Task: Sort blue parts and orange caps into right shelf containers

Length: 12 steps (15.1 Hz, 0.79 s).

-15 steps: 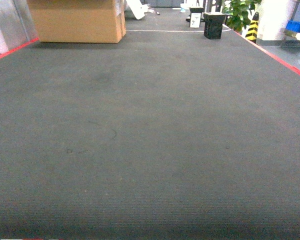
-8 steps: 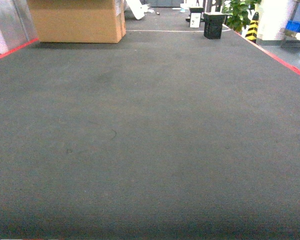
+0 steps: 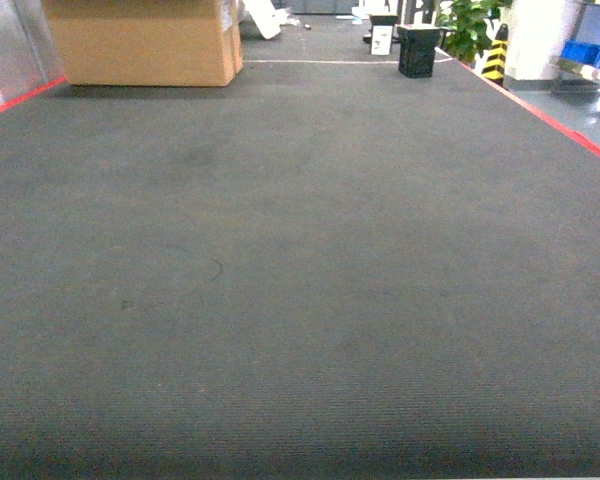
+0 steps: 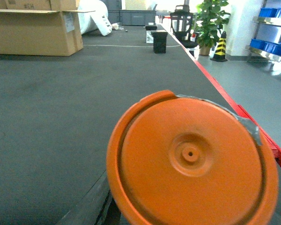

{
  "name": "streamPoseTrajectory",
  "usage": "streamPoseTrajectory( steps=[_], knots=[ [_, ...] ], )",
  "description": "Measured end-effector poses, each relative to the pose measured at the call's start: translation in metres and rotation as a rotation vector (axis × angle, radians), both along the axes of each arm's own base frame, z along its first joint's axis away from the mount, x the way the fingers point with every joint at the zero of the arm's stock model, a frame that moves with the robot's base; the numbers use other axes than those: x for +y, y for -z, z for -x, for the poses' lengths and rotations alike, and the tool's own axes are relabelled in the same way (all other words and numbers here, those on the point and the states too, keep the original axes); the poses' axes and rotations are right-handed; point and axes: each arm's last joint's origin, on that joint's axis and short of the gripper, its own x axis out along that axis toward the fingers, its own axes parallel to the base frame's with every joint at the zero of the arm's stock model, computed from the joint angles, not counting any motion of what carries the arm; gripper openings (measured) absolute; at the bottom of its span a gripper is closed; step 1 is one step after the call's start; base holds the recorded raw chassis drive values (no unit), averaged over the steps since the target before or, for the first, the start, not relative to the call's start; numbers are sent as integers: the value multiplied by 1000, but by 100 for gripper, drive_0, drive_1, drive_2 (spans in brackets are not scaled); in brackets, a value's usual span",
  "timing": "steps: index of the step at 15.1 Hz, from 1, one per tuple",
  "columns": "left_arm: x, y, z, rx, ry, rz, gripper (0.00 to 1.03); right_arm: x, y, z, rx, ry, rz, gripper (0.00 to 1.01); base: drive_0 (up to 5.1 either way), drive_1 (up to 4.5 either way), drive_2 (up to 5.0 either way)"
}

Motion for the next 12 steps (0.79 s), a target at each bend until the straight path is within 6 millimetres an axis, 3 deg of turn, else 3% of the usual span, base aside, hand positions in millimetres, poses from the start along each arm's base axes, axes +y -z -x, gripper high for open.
streamPoseTrajectory(
  steps=[12],
  knots=[
    [0,0,0,0,1,0,43,0,0,0,1,0,0,44,-160,-160,-160]
  ],
)
